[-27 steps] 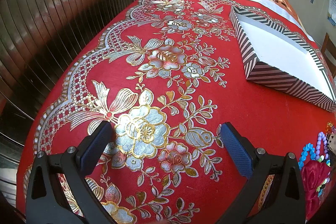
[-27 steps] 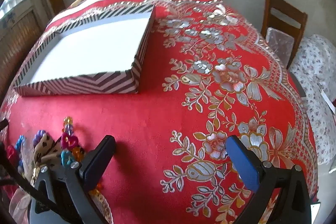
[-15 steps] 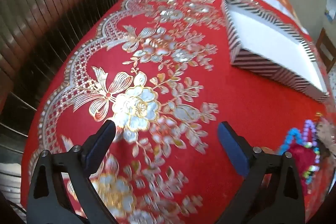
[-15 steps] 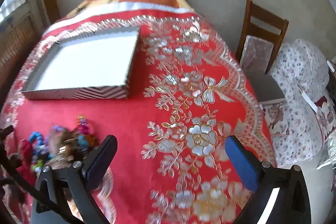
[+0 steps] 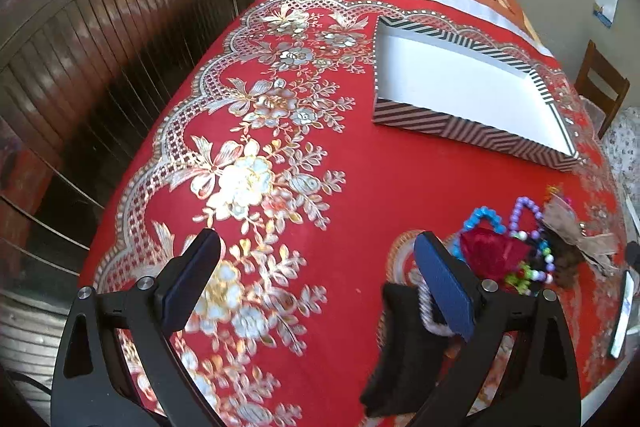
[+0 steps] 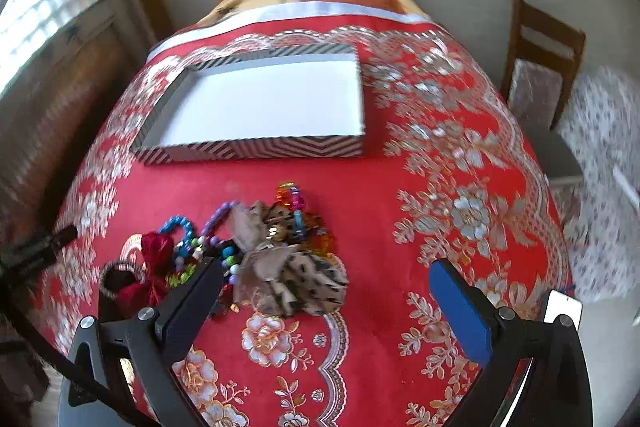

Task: Organize jewelry
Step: 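Move the left tool toward the black velvet bracelet stand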

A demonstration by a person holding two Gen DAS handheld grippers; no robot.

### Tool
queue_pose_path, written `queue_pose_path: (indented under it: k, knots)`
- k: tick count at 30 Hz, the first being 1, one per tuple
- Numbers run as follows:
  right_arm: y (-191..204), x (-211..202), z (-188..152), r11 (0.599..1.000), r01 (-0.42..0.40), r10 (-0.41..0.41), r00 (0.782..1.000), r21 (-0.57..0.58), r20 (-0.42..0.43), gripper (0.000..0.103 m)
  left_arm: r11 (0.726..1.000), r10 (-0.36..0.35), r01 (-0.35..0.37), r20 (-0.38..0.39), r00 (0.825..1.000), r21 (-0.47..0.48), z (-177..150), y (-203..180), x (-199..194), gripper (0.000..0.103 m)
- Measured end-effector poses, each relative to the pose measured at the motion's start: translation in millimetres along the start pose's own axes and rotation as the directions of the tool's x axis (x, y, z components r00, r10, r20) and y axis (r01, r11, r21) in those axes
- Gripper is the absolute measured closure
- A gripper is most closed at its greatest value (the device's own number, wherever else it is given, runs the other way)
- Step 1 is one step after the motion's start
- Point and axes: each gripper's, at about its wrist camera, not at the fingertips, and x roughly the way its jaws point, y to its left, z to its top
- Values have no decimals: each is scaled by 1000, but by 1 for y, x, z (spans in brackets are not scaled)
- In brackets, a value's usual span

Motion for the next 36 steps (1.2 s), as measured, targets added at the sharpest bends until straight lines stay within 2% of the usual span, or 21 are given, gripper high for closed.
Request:
queue_pose_path:
  k: [4, 11, 21, 36]
  knots:
    - [15, -2, 2, 999, -17, 17, 1000, -47, 5, 1, 1000, 1, -1, 7, 1000, 5, -3, -6, -5, 5]
    - [18, -1, 4, 998, -43, 42, 999, -45, -6, 1, 1000, -12, 12, 0, 1000, 10, -13, -14, -7, 5]
    - [14, 1, -2, 999, -29, 28, 999, -35, -19, 1, 998, -43, 44, -35, 998, 35, -21, -30, -1, 5]
    - [16, -1, -5, 999, -27, 26, 999, -38, -21, 1, 997, -52, 54, -38, 998, 46, -23, -35, -5, 5]
